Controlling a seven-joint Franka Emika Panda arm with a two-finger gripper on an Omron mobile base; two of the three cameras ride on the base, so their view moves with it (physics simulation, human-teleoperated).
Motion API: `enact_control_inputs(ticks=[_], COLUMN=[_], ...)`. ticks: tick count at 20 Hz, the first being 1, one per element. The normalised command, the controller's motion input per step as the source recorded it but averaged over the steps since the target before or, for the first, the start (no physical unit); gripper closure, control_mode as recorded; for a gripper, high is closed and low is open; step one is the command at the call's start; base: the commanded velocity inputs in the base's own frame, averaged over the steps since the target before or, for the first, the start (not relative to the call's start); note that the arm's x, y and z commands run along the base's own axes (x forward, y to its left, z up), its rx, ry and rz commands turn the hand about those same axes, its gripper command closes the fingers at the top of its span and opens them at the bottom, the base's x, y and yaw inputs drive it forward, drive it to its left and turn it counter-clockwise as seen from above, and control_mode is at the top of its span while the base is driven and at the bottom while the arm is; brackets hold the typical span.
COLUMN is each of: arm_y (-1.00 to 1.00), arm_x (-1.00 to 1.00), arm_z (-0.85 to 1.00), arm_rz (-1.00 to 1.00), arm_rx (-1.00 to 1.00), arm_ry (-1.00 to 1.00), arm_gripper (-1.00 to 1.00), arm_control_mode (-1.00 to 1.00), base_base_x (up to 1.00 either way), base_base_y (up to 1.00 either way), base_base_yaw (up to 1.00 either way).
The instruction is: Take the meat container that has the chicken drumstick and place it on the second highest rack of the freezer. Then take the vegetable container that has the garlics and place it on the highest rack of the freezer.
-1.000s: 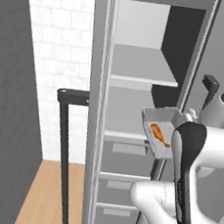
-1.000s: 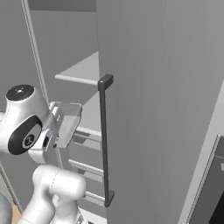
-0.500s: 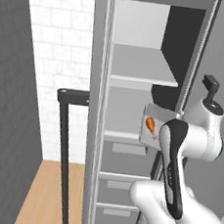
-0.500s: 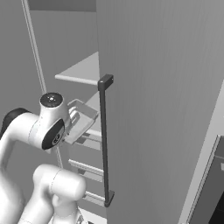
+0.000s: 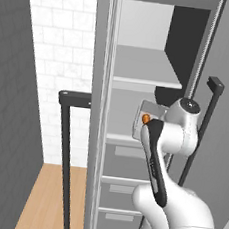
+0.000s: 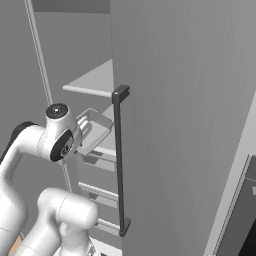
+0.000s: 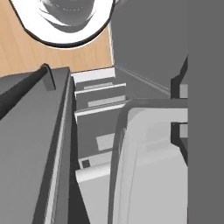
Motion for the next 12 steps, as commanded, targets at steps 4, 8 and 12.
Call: enact_control_inputs(ticks=[4,8,12], arm_y=[0.00,0.00,-0.06], arm_x=[0.43,0.27,0.51], arm_z=[-0.13,-0.22,-0.37], arm_rz=[0.00,0.00,0.00], arm_rx=[-0.01,-0.01,0.00], arm_ry=[0.00,0.00,0.03], arm_gripper=[1.00,1.00,1.00], arm_control_mode=[-1.00,-1.00,-1.00], base_base_x=[0.00,0.00,0.00], base_base_y=[0.00,0.00,0.00], base_base_yaw=[0.00,0.00,0.00])
